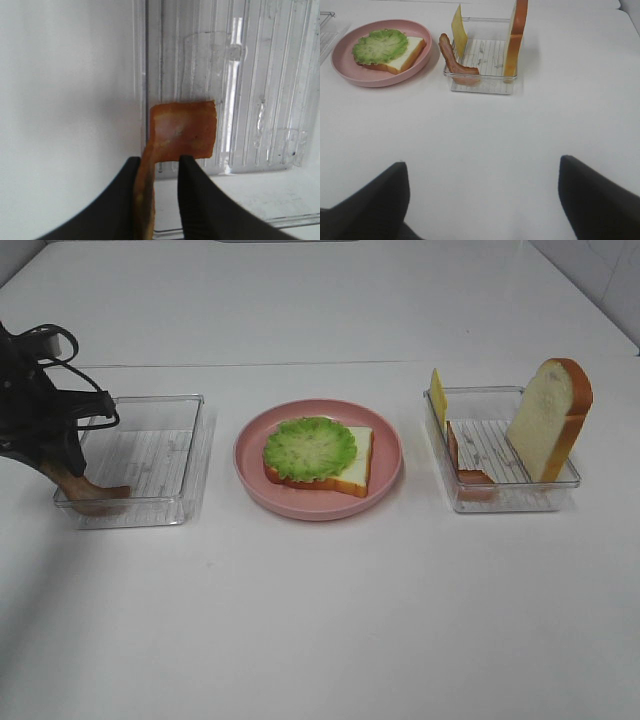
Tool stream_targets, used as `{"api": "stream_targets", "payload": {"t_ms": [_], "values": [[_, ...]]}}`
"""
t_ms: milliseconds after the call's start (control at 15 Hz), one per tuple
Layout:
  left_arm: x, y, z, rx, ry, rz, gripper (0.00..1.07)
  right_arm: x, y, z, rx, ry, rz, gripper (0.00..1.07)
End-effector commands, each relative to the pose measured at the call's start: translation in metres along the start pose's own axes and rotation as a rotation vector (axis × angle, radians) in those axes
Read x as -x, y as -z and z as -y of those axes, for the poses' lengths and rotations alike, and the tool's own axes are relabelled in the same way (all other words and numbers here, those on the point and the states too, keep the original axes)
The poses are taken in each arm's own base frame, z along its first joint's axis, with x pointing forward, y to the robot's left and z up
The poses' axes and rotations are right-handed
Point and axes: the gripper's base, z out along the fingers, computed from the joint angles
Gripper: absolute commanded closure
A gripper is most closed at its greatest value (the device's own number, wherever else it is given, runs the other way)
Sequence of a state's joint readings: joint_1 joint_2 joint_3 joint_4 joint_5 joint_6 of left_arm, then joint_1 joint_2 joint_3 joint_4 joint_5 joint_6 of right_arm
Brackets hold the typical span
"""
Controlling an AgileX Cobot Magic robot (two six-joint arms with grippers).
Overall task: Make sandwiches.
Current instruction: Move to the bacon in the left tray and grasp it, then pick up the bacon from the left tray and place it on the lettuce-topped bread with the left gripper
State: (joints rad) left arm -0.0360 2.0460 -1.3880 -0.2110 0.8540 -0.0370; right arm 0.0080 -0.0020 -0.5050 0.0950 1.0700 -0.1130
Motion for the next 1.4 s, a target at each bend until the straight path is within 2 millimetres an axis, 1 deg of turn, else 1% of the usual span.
{"api": "stream_targets", "payload": {"t_ms": [67, 133, 200, 267, 467, 733, 933, 1267, 1400], "values": [[-0.001, 0.0, -0.001, 0.0, 0.0, -0.002, 0.94, -0.001, 0.002, -0.001, -0.004, 0.001, 0.022, 0.3], [-0.001, 0.0, -0.001, 0.0, 0.0, -0.002, 0.94, -0.001, 0.002, -0.001, -0.004, 0.001, 0.022, 0.3], [-0.001, 0.0, -0.001, 0.0, 0.0, -0.002, 1.01, -0.001, 0.002, -0.001, -0.004, 0.001, 0.022, 0.3], [-0.001, 0.0, -0.001, 0.001, 0.0, -0.001, 1.07, -0.001, 0.002, -0.001, -0.004, 0.001, 0.022, 0.3], [-0.001, 0.0, -0.001, 0.001, -0.006, -0.002, 1.07, -0.001, 0.002, -0.001, -0.004, 0.001, 0.022, 0.3], [-0.002, 0.005, 0.0, -0.005, -0.025, -0.003, 1.07, -0.001, 0.002, -0.001, -0.004, 0.001, 0.022, 0.3], [0.005, 0.017, 0.003, -0.012, -0.033, 0.027, 1.07, -0.001, 0.002, -0.001, -0.004, 0.001, 0.022, 0.3], [0.006, 0.017, 0.004, -0.02, -0.027, 0.03, 1.07, -0.001, 0.002, -0.001, -0.004, 0.001, 0.022, 0.3], [0.01, 0.023, 0.01, -0.07, -0.034, 0.049, 1.07, -0.001, 0.002, -0.001, -0.004, 0.001, 0.022, 0.3]]}}
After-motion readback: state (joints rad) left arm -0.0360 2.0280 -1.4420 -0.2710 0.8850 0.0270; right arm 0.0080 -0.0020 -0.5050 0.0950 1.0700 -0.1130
